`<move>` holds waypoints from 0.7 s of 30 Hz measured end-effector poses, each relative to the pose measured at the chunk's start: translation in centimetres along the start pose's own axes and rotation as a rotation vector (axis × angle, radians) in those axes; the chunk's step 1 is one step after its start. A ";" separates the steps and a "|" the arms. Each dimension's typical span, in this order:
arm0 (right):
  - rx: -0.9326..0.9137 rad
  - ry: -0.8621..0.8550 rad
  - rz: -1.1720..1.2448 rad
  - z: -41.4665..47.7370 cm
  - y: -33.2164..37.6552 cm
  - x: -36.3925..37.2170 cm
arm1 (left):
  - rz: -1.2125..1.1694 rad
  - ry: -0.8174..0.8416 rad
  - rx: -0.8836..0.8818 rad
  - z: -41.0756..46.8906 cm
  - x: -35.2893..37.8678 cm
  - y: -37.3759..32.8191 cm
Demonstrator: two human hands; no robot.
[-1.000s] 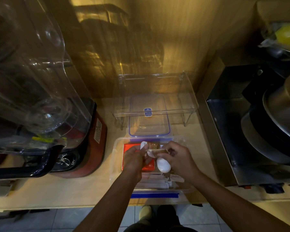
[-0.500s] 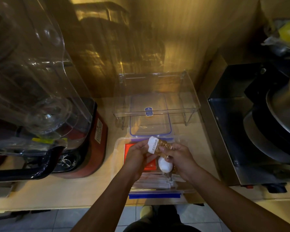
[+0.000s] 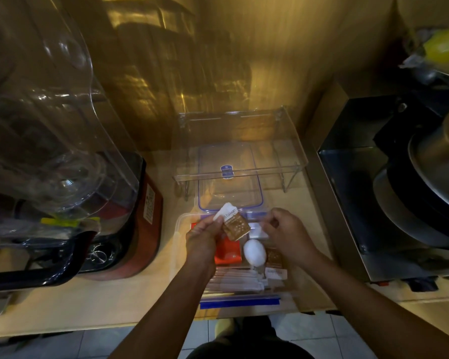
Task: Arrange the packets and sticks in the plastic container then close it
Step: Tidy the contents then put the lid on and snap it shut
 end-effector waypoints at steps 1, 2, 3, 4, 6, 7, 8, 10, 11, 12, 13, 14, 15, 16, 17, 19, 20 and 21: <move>-0.081 0.033 -0.390 0.1 -0.2 -0.5 | 0.025 -0.011 0.017 0.1 -0.2 -0.3; -0.136 0.126 -0.687 0.2 -0.5 -0.5 | 0.055 -0.015 0.034 0.3 -0.3 -0.5; -0.155 0.243 -0.872 0.3 -1.0 -0.1 | 0.091 -0.018 0.053 0.4 -0.4 -0.8; -0.163 0.340 -0.969 0.3 -1.4 0.5 | 0.131 -0.016 0.076 0.4 -0.4 -1.0; -0.151 0.447 -1.033 0.3 -2.0 2.1 | 0.201 -0.004 0.113 0.3 -0.3 -1.3; -0.120 0.467 -1.043 0.5 -2.4 2.7 | 0.231 0.004 0.123 0.3 -0.3 -1.4; -0.088 0.468 -1.061 0.7 -2.7 3.3 | 0.251 0.010 0.129 0.3 -0.3 -1.4; -0.015 0.460 -1.110 1.0 -3.1 4.2 | 0.266 0.024 0.130 0.3 -0.4 -1.4; 0.024 0.457 -1.133 1.1 -3.2 4.6 | 0.268 0.032 0.121 0.3 -0.5 -1.4; 0.066 0.460 -1.151 1.2 -3.2 5.0 | 0.270 0.038 0.109 0.4 -0.6 -1.4; 0.104 0.469 -1.148 1.2 -3.2 5.3 | 0.270 0.041 0.095 0.4 -0.8 -1.4; 0.128 0.482 -1.137 1.2 -3.1 5.6 | 0.270 0.040 0.084 0.4 -0.9 -1.4; 0.135 0.490 -1.119 1.2 -3.1 5.6 | 0.268 0.037 0.077 0.5 -1.1 -1.4; 0.137 0.503 -1.094 1.2 -2.9 5.5 | 0.266 0.031 0.073 0.5 -1.2 -1.4; 0.136 0.524 -1.052 1.1 -2.7 5.4 | 0.264 0.025 0.066 0.5 -1.3 -1.4; 0.181 0.591 -0.931 1.3 -2.7 5.1 | 0.267 0.027 0.054 0.6 -1.4 -1.4; 0.187 0.616 -0.892 1.3 -2.6 4.8 | 0.269 0.030 0.053 0.6 -1.3 -1.4; 0.183 0.628 -0.864 1.4 -2.3 4.6 | 0.273 0.031 0.052 0.7 -1.4 -1.5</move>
Point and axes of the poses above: each hand's wrist, its own z-axis towards the middle knuckle, its own x-axis out of the palm, y = z × x, the point moved 3 cm from there along z, towards the middle knuckle, and after that the axes turned 15 degrees about y, right-handed, at the moved point
